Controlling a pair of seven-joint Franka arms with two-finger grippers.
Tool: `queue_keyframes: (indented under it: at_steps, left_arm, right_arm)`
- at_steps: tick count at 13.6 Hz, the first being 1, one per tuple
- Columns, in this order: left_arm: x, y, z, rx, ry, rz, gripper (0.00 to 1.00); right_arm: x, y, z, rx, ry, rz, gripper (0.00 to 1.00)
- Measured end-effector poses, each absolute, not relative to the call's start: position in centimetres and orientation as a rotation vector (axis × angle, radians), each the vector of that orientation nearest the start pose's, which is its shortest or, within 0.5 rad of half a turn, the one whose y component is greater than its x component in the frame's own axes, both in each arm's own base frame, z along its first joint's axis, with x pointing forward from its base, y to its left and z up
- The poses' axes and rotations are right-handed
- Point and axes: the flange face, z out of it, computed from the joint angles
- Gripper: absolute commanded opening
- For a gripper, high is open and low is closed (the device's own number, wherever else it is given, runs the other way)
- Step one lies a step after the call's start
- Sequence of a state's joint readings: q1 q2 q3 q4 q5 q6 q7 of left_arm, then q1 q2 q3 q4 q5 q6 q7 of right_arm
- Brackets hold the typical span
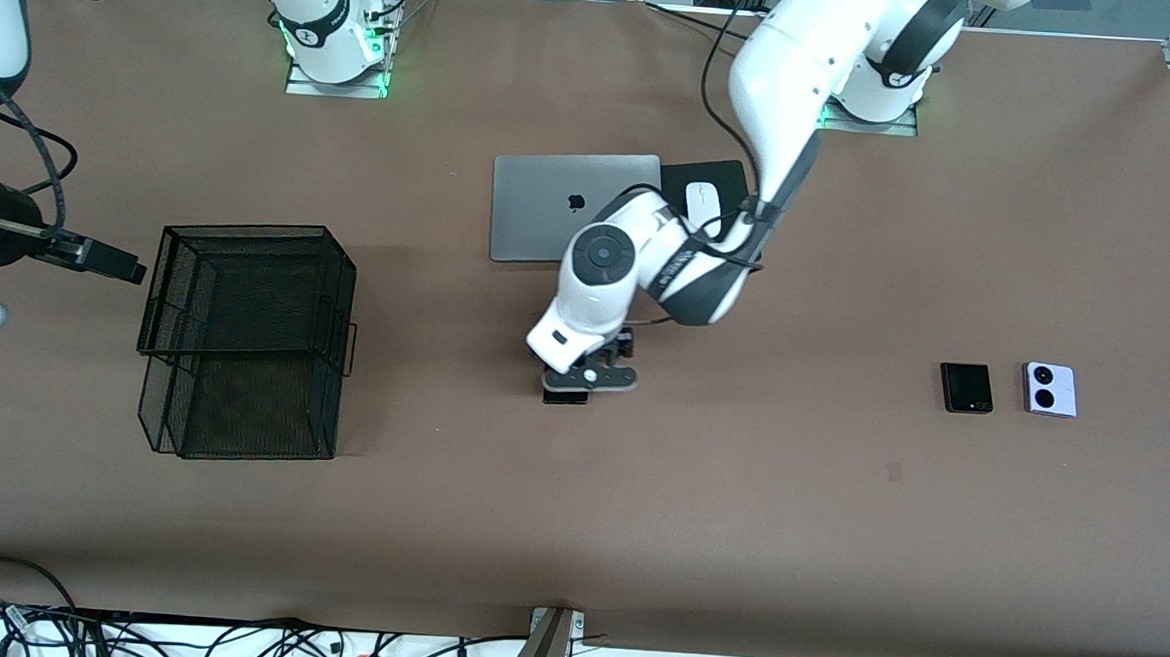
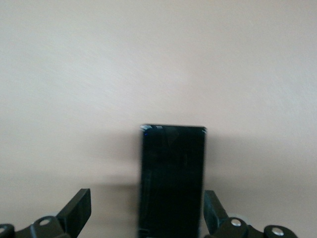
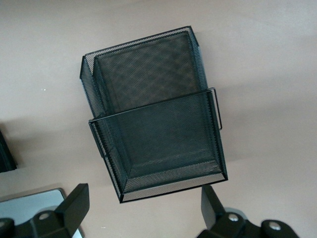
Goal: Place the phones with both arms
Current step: 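Carry the black phone to the table middle and set it down, then move the left gripper to the flip phone while the right gripper reaches the black phone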
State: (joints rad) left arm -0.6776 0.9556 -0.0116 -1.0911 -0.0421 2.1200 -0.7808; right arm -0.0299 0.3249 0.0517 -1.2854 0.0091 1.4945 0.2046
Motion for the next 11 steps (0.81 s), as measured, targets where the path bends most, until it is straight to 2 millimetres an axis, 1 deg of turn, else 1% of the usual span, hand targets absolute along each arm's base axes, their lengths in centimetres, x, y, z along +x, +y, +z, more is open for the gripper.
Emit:
queue_keyframes:
  at_steps: [1,2,4,5,6,7,8,10,11]
  left_arm:
    - [60.9,-48.2,25.6,-3.197,-0.165,0.004,1.00]
    - [61.2,-46.7,26.1,-3.162,-0.124,0.071,1.00]
    - [61.6,-43.4,26.4,-3.087,-0.018,0.215,1.00]
    - [62.0,-41.3,26.4,-3.051,0.029,0.277,1.00]
    - [62.5,-39.0,26.5,-3.022,0.067,0.325,1.00]
    - [63.2,-36.4,26.5,-2.992,0.103,0.369,1.00]
    - [63.8,-33.7,26.6,-2.966,0.138,0.405,1.00]
    - [65.3,-28.1,26.7,-2.925,0.217,0.457,1.00]
    - [66.0,-25.1,26.8,-2.909,0.249,0.476,1.00]
  right_arm:
    - [64.1,2.2,55.7,-3.114,0.258,0.185,1.00]
    - [64.0,3.5,55.7,-3.117,0.231,0.185,1.00]
    - [63.9,4.9,55.7,-3.121,0.202,0.186,1.00]
    - [63.9,5.6,55.7,-3.121,0.186,0.185,1.00]
    - [63.8,7.0,55.6,-3.122,0.152,0.185,1.00]
    - [63.7,9.4,55.3,-3.125,0.103,0.184,1.00]
    - [63.7,12.3,54.6,-3.121,0.078,0.176,1.00]
    - [64.1,18.8,52.5,-3.083,0.092,0.109,1.00]
    - [64.4,21.8,51.0,-3.069,0.088,0.070,1.00]
